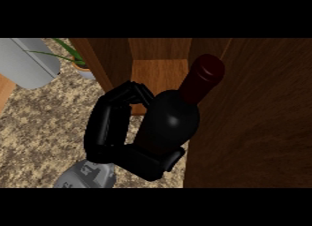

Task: Pick up the wine, place it into the cabinet and close the cabinet

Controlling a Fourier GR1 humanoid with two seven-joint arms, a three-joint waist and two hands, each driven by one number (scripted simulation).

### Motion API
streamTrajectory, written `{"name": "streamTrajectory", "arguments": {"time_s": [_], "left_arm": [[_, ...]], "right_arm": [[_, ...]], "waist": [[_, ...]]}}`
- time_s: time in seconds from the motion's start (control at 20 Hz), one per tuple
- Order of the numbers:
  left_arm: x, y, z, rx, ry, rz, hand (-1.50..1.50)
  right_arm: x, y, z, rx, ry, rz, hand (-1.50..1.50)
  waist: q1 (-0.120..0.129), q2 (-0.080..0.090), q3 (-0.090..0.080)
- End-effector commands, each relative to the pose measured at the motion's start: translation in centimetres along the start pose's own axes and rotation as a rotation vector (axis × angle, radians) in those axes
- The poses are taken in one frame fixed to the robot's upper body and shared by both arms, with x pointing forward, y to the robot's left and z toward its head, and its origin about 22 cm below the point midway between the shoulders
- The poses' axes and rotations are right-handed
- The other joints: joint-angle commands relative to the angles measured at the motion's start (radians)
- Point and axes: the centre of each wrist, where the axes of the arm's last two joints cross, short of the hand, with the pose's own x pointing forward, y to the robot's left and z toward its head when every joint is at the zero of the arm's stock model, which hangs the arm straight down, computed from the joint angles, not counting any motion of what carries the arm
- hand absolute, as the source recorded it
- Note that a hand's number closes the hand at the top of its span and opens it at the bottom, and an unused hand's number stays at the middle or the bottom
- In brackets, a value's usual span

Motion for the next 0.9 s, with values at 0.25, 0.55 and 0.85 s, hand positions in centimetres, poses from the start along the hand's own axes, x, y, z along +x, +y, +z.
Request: {"name": "streamTrajectory", "arguments": {"time_s": [0.25,0.55,0.85], "left_arm": [[0.7,-2.0,-3.1,0.064,0.019,-0.027,1.5],[-1.6,-3.8,-3.0,0.065,-0.025,-0.104,1.5],[-2.3,-3.9,-5.6,0.1,0.009,-0.079,1.5]], "right_arm": [[2.0,1.3,2.8,0.036,-0.056,-0.052,-1.5],[1.9,0.4,2.6,0.065,-0.054,-0.03,-1.5],[1.6,-0.7,1.5,0.061,-0.06,-0.022,-1.5]], "waist": [[0.002,-0.001,0.0],[0.0,-0.001,0.0],[-0.002,0.001,0.0]]}}
